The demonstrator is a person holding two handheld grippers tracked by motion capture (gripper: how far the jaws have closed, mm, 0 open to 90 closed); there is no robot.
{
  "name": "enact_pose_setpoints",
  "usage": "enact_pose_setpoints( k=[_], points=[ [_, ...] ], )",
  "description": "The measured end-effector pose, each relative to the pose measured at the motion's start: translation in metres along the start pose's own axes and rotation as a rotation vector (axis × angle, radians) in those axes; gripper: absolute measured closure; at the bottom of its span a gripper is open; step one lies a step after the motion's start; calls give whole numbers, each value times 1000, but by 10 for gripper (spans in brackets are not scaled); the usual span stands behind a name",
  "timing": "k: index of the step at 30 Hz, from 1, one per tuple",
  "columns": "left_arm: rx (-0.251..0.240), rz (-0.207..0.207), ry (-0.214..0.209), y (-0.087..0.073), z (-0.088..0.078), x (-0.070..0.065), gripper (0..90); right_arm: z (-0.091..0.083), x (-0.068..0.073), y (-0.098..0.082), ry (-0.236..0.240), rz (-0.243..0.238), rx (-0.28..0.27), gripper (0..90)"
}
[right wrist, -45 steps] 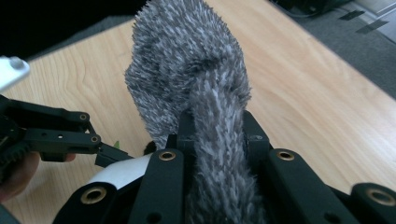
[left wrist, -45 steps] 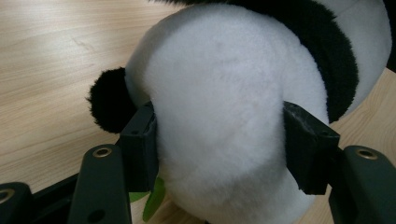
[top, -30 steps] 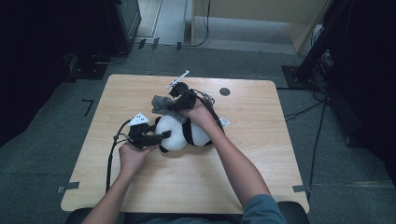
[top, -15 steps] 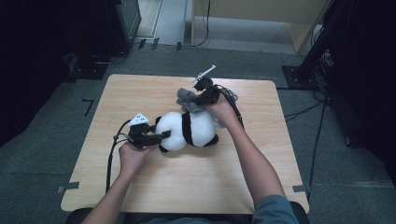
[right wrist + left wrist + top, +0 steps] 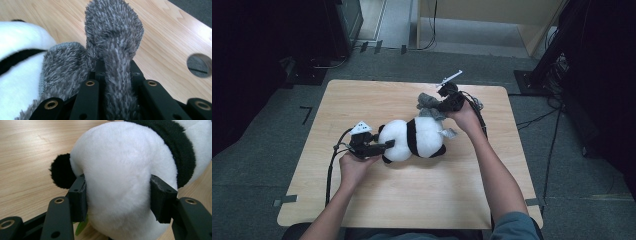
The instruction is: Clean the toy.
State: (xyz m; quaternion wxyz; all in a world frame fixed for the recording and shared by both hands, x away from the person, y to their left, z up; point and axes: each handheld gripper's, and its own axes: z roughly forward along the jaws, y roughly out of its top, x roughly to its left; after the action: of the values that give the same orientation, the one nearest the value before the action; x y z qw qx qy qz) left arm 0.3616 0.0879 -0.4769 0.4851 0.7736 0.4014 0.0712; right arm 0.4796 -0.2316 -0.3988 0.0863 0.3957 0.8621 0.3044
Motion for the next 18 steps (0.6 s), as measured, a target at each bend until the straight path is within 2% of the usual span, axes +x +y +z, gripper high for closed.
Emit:
enact_pose_setpoints(
  k=[7,10,12,18],
  points=[
    [-2,-3,-5,0,0,1,411,-7,-15,-15,-27,27,15,769],
    [-3,-4,-8,-1,0,2,409,-16,-16,-15,-28,32,-20,770],
    [-4,-5,-8,-1,0,2,407,-24,-13,-11,-27,26,-63,771],
    [-7,-4,-8,-1,0,1,405,-41,4,11,-8,-19,-126,771]
  ],
)
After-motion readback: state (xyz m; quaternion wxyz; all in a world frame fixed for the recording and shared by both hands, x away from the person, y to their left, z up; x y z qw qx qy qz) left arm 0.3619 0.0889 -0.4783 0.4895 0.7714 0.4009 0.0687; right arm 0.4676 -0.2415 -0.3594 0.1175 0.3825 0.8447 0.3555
